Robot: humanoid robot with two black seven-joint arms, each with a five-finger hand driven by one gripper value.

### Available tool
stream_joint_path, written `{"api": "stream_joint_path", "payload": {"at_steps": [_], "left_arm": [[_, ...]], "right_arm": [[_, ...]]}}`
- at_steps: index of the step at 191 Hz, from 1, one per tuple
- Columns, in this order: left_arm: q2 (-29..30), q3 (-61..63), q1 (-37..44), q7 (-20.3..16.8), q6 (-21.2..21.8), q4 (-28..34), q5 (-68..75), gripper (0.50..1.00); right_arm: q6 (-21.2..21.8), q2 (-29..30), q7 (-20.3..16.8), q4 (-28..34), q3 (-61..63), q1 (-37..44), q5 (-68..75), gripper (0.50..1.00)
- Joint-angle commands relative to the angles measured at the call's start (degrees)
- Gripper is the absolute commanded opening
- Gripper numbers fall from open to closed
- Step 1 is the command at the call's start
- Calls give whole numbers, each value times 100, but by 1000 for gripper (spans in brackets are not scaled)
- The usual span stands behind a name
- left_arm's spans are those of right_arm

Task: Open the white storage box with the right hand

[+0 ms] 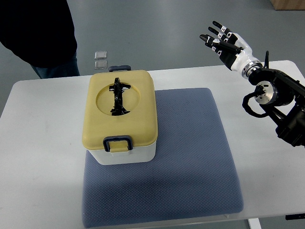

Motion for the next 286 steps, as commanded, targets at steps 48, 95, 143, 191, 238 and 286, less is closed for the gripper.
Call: {"api": "stream_joint_path", "payload": {"at_steps": [48, 95, 143, 191, 238, 286], "left_arm": [[0, 0, 0, -3, 0, 0, -1, 1000], [0, 44, 0, -3, 0, -26, 8, 1000], [0, 52, 0, -3, 0, -26, 8, 1000], [0, 52, 0, -3, 0, -26, -1, 1000], [0, 52, 0, -3, 0, -26, 8, 1000], [0, 52, 0, -3, 0, -26, -1, 1000]], "right_arm": [[-9, 14, 0, 0, 0, -8, 0, 930], [0, 14, 0, -9, 0, -17, 0, 928], [9, 5, 0, -9, 9, -8, 0, 928], [18, -91, 18, -9, 9, 9, 9, 928], [18, -91, 18, -9, 9, 27, 18, 928], [18, -74, 18, -9, 9, 18, 18, 930]]}}
